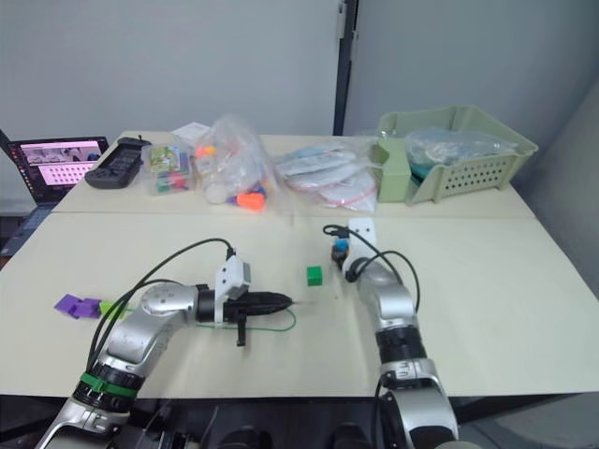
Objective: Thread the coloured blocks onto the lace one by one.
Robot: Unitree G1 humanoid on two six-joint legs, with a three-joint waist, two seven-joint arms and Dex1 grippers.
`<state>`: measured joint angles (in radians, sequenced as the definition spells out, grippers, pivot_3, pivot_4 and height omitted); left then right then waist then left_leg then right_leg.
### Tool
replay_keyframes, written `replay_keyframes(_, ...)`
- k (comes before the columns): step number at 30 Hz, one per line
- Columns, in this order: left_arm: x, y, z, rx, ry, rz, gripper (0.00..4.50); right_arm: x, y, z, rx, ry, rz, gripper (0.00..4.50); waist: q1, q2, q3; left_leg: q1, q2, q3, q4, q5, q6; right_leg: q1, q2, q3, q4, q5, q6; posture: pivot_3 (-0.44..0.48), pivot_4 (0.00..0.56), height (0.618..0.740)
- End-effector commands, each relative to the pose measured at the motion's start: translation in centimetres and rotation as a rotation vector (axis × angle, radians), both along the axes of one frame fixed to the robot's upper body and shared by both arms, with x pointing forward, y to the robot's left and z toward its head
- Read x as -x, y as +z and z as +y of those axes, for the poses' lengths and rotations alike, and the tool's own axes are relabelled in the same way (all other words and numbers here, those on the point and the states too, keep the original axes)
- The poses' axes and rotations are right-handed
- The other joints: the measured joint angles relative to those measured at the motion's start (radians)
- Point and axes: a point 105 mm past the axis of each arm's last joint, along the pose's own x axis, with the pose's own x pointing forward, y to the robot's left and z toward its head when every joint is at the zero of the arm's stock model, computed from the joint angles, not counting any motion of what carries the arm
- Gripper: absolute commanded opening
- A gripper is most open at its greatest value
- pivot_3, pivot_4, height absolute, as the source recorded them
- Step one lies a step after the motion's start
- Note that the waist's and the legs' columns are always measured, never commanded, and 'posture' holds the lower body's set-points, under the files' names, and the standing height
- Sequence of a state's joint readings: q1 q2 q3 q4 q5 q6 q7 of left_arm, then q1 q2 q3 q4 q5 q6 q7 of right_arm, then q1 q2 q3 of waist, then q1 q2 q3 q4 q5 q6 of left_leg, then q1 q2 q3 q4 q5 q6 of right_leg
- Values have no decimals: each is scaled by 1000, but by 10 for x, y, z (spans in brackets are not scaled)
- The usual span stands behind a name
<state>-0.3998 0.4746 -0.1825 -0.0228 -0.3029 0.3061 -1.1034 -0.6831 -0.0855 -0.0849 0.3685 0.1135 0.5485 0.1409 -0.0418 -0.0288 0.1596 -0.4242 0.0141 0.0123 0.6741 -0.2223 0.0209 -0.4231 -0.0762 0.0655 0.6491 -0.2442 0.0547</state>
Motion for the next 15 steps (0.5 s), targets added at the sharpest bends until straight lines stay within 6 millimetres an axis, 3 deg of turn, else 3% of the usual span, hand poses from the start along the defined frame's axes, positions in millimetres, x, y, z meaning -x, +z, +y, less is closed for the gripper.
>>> replay_keyframes(1,2,9,-3,12,-18,-39,0,-1,22,3,-34,13,-78,1188,0,0,0,0,0,0,0,0,0,0,0,0,0,0,0,0,150,734)
replay_keyframes(8,4,6,-10,25,-52,-32,0,27,31,-22,22,4,-103,1188,7,0,0,0,0,0,0,0,0,0,-1,0,0,0,0,0,150,734)
replay_keyframes(15,5,2,-24,46,-112,-16,0,80,28,-40,22,6,-38,1188,5,0,0,0,0,0,0,0,0,0,0,0,-1,0,0,0,150,734)
